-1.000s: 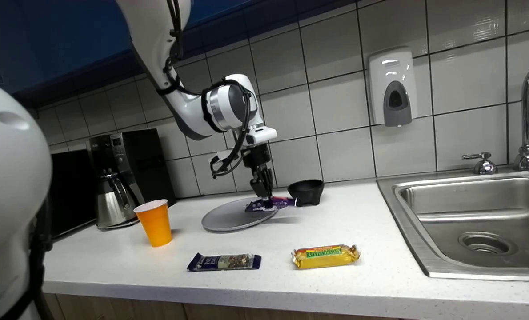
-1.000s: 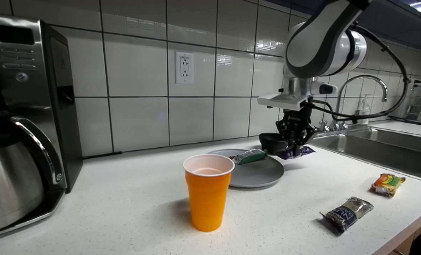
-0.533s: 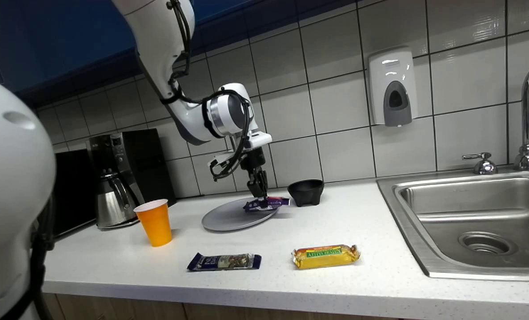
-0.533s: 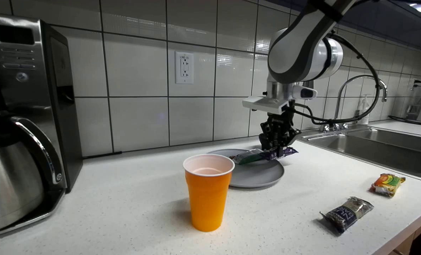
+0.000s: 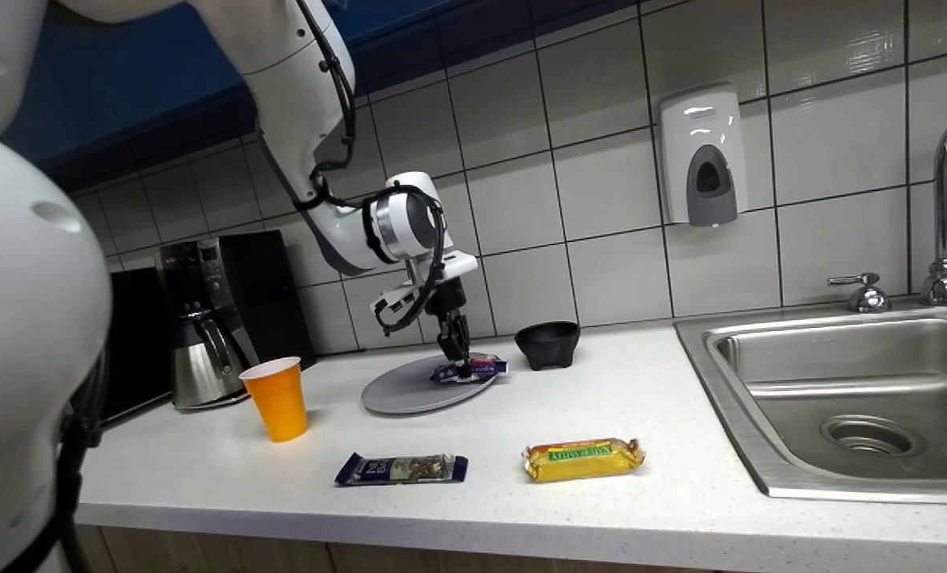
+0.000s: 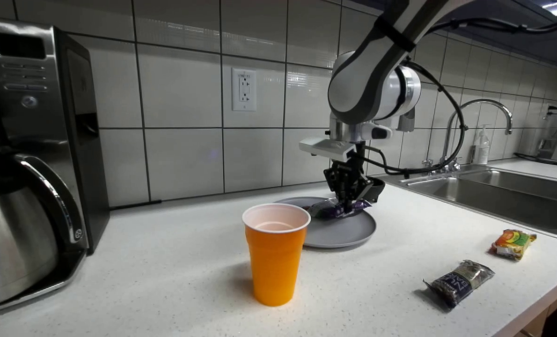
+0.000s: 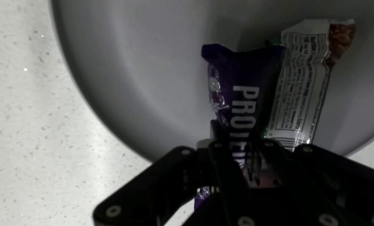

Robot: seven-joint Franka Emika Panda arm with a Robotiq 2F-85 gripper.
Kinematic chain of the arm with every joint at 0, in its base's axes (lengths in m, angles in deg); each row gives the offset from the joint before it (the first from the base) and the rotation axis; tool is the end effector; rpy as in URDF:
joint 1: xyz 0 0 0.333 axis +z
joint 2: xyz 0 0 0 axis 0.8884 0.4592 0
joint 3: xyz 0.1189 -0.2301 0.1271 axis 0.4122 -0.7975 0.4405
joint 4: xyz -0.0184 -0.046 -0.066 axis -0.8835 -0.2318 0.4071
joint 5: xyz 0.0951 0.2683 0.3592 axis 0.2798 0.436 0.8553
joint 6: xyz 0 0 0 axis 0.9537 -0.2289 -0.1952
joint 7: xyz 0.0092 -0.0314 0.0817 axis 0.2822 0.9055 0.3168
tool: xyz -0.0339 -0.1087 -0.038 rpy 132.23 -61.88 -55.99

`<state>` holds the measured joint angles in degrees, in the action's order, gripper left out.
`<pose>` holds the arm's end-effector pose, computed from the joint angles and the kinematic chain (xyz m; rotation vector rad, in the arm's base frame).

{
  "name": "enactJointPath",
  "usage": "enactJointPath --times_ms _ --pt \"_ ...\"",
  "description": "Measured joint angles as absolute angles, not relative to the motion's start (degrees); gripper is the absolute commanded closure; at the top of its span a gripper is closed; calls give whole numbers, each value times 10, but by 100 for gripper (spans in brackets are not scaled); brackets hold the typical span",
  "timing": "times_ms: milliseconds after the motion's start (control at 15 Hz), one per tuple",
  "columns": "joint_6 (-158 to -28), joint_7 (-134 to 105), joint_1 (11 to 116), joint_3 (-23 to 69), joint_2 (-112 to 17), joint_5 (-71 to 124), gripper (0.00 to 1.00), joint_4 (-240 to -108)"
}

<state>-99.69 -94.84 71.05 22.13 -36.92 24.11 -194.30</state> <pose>0.6509 0.0385 0.1476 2.4240 -1.9188 0.1470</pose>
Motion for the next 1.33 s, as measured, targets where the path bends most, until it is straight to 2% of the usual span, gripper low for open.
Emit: enactJointPath --times_ms 200,267,333,867,1333 --pt "-996 -948 715 221 -350 241 95 -1927" --pt "-994 -948 716 221 -348 241 58 -1922" --pt "-992 -948 716 221 -347 242 58 -1919" --pt "-991 -925 717 231 -361 261 1 -1918" --pt "-991 -890 717 238 -437 272 0 -1984"
